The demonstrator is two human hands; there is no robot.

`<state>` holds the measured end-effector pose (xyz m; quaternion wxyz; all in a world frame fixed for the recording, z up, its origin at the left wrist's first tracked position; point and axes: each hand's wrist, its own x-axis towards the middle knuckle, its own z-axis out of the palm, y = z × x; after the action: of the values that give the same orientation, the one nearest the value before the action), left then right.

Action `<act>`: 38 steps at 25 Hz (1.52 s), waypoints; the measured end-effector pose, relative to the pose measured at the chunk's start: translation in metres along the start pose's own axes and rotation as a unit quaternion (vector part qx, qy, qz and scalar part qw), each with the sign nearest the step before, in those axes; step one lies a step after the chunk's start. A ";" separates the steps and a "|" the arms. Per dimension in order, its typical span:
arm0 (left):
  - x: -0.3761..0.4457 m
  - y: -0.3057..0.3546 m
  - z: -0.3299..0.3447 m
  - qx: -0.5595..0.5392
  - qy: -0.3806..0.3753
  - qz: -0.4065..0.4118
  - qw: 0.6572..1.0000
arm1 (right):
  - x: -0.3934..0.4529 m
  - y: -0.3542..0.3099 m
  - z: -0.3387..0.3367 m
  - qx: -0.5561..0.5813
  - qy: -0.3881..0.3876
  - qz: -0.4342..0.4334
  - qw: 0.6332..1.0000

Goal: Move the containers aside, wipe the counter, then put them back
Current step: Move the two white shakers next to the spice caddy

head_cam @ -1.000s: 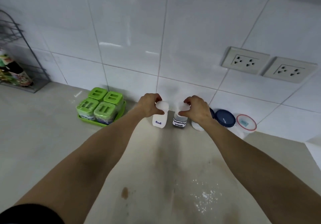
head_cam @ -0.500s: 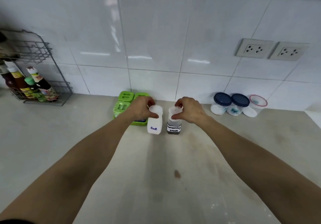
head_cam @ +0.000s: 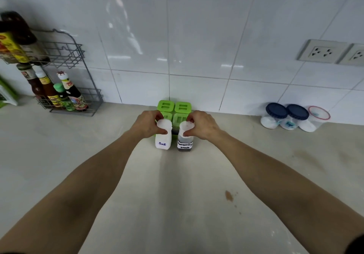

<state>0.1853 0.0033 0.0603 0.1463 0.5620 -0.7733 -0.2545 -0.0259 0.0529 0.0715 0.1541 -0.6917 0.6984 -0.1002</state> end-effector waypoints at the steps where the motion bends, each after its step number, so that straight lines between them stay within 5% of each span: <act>1: 0.001 -0.003 0.000 -0.001 0.003 -0.001 1.000 | 0.004 -0.004 0.003 -0.004 0.001 -0.001 1.000; 24: 0.004 0.002 -0.017 0.012 -0.057 0.016 0.998 | 0.002 0.004 -0.003 -0.021 -0.025 -0.035 0.999; 29: 0.017 0.059 -0.003 0.006 0.070 0.043 0.997 | -0.017 0.074 -0.036 -0.020 -0.017 -0.011 1.000; 38: 0.064 0.214 0.103 0.012 -0.025 0.091 0.995 | -0.063 0.282 -0.117 -0.036 0.043 0.113 0.992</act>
<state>-0.0582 0.0177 0.0906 0.1426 0.4846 -0.8277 -0.2446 -0.3312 0.1136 0.0862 0.1091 -0.6084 0.7813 -0.0870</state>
